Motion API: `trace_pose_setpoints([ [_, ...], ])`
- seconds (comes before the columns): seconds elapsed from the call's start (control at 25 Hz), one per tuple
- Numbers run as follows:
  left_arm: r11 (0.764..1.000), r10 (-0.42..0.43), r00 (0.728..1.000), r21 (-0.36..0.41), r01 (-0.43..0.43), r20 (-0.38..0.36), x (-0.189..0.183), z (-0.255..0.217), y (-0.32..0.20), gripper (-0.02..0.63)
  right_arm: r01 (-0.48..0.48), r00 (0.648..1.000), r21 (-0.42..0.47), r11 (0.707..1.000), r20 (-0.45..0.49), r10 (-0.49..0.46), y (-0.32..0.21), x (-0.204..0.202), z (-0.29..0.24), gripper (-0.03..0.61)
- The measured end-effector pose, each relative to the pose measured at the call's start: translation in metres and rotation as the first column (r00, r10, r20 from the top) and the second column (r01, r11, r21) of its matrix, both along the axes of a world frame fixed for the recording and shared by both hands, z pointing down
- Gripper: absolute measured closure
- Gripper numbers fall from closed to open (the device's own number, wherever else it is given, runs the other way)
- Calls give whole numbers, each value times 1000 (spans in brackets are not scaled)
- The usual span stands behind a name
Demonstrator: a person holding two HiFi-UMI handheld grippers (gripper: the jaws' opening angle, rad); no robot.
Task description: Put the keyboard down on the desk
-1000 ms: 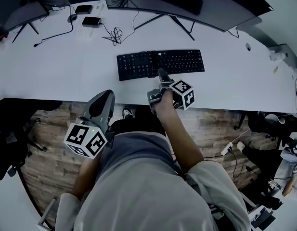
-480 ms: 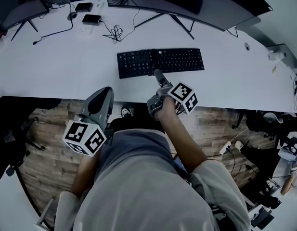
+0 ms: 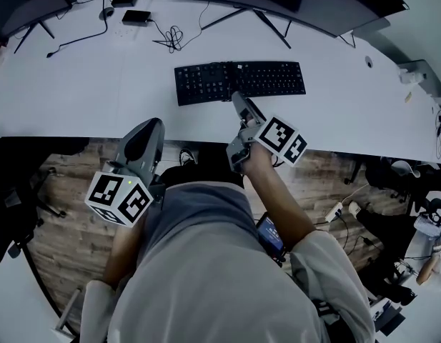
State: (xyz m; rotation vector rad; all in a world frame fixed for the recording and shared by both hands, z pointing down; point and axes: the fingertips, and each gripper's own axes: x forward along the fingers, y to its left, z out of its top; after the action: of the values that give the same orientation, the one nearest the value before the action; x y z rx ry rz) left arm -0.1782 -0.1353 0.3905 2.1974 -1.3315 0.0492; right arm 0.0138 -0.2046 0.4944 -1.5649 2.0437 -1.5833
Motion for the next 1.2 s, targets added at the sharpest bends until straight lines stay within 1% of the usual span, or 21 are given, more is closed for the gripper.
trace_pose_setpoints([
  [0.16,1000,-16,1000,3,16,-4,-6,-4,2,614,98,993,68,993,-72,-93,5,-11,-20,349],
  [0.32,999,-32,999,9,32,8,-11,-2,5,614,179,972,137,974,-174,-155,9,-21,-36,411],
  [0.4,999,-38,999,15,37,23,-12,0,7,614,210,956,163,964,-241,-168,11,-21,-43,442],
  [0.48,999,-42,998,17,42,37,-13,0,7,614,237,943,186,954,-280,-180,13,-22,-48,457],
  [0.6,999,-51,997,21,50,61,-13,2,10,614,272,932,205,940,-299,-205,19,-24,-52,481],
  [0.72,997,-72,996,19,71,46,-14,-1,12,614,311,922,210,927,-304,-240,25,-27,-56,501],
  [0.88,993,-120,992,22,119,34,-21,-2,12,614,360,896,233,903,-356,-265,29,-26,-68,550],
  [0.92,991,-136,990,19,135,29,-23,-2,12,614,366,895,242,899,-354,-269,30,-26,-70,557],
  [1.04,987,-160,987,14,160,24,-25,-3,12,614,355,915,300,886,-305,-264,31,-28,-82,572],
  [1.08,987,-160,987,15,160,25,-24,-3,13,614,361,912,311,879,-314,-263,32,-29,-84,575],
  [1.2,988,-152,987,12,152,42,-22,-1,14,614,416,872,306,856,-402,-280,34,-33,-85,575],
])
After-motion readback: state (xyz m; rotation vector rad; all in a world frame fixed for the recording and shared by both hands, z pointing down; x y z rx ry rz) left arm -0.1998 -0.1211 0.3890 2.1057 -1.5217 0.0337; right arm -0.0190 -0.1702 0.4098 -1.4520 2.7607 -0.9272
